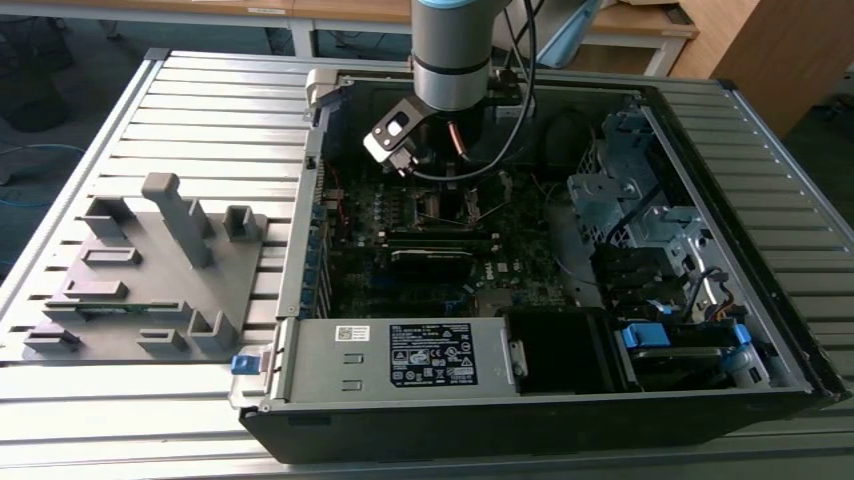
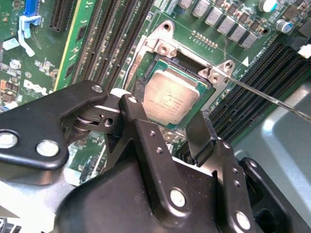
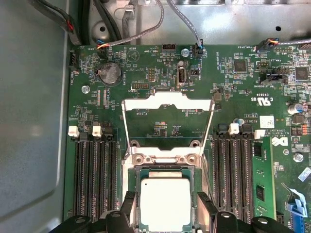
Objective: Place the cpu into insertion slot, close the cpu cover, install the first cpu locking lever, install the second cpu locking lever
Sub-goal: 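Place the cpu into insertion slot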
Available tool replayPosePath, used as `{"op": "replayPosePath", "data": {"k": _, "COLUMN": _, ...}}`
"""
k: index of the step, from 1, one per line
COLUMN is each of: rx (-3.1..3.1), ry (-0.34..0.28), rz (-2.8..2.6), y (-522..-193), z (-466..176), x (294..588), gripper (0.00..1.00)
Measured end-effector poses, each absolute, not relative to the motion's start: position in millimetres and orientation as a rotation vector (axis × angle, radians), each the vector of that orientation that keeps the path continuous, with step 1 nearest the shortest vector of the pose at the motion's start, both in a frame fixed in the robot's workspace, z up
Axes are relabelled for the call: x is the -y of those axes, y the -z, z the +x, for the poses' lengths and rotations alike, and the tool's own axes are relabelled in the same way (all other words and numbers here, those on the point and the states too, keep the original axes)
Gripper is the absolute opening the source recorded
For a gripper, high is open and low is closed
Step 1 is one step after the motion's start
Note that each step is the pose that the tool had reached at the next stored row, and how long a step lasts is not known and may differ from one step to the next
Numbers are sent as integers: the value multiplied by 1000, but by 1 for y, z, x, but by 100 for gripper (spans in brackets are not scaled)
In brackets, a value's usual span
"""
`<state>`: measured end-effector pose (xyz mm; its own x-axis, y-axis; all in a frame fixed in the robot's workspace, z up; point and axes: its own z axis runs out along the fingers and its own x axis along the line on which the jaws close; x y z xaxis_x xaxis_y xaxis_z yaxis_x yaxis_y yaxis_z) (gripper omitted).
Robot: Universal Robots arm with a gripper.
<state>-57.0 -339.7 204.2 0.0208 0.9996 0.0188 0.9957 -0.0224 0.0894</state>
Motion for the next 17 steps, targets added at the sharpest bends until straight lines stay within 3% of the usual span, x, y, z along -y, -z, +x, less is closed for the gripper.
{"op": "replayPosePath", "data": {"k": 17, "rx": -2160, "ry": -118, "rz": 2207, "y": -212, "z": -57, "x": 340, "gripper": 61}}
